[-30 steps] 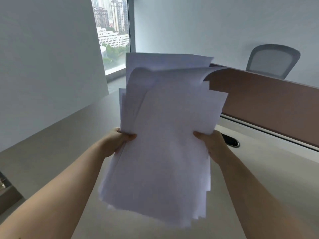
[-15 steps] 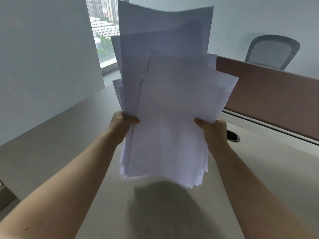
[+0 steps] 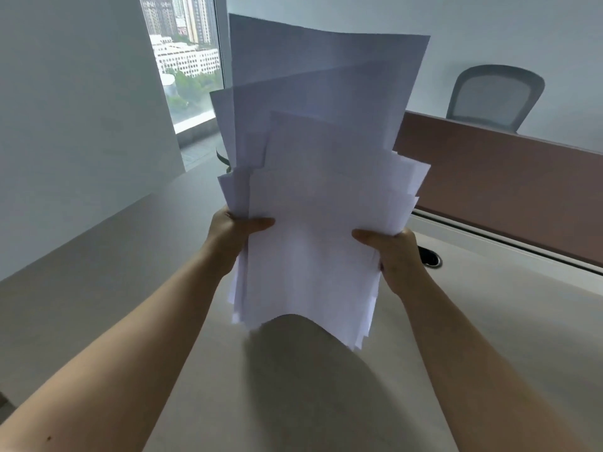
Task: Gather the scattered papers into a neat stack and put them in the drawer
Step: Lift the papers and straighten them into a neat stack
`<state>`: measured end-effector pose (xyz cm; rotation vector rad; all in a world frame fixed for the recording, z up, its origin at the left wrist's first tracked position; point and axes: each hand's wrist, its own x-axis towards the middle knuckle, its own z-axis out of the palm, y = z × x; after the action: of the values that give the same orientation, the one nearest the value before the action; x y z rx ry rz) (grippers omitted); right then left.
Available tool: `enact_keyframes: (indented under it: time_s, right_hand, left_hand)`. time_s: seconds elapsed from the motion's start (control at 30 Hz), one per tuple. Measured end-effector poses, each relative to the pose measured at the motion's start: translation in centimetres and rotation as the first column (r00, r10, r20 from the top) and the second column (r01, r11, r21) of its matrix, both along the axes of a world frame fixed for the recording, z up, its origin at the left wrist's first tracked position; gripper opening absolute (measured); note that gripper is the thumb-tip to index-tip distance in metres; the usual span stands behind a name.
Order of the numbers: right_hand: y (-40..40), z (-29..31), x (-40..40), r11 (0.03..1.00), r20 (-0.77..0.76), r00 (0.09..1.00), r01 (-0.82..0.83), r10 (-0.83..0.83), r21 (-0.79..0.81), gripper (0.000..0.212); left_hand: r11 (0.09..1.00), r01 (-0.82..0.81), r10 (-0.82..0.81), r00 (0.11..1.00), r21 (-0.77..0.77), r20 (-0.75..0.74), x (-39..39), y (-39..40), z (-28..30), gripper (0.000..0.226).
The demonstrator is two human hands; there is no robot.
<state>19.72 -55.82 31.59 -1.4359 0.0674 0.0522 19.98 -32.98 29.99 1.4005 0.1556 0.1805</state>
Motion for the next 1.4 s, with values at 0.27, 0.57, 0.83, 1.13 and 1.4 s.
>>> enact_keyframes:
  time_s: [0.27, 0.57, 0.83, 1.13, 1.4]
  right_hand:
    - [-1.7, 1.6, 1.0, 1.0, 0.105, 0.994, 0.024, -0.023, -0.006, 0.024]
    - [-1.5, 1.8, 1.7, 0.996, 0.112, 0.992, -0.055, 0.063, -0.073, 0.03]
    - [-1.5, -1.3, 2.2, 0.999, 0.045, 0.999, -0.019, 0.021, -0.031, 0.025]
    - [-4.1, -0.3, 2.2, 0.982, 0.07, 0.983, -0.166, 0.172, -0.084, 0.022]
    - [-2.3, -5.2, 2.0, 0.999, 0.008, 0.999, -0.046, 0.046, 0.019, 0.022]
  left_hand:
    - [1.0, 0.006, -0.005, 0.997, -0.009, 0.081, 0.5, 1.5, 1.8, 0.023]
    - [0.99, 0.09, -0.1, 0.991, 0.109, 0.089, 1.7, 0.4, 1.6, 0.037]
    - [0.992, 0.128, -0.127, 0.99, 0.011, -0.058, 2.2, -0.3, -1.9, 0.045]
    - [0.981, 0.186, -0.184, 0.982, 0.055, -0.044, 2.6, 1.2, -0.6, 0.032]
    - [0.976, 0.22, -0.219, 0.971, -0.005, -0.097, 2.5, -0.6, -4.8, 0.054]
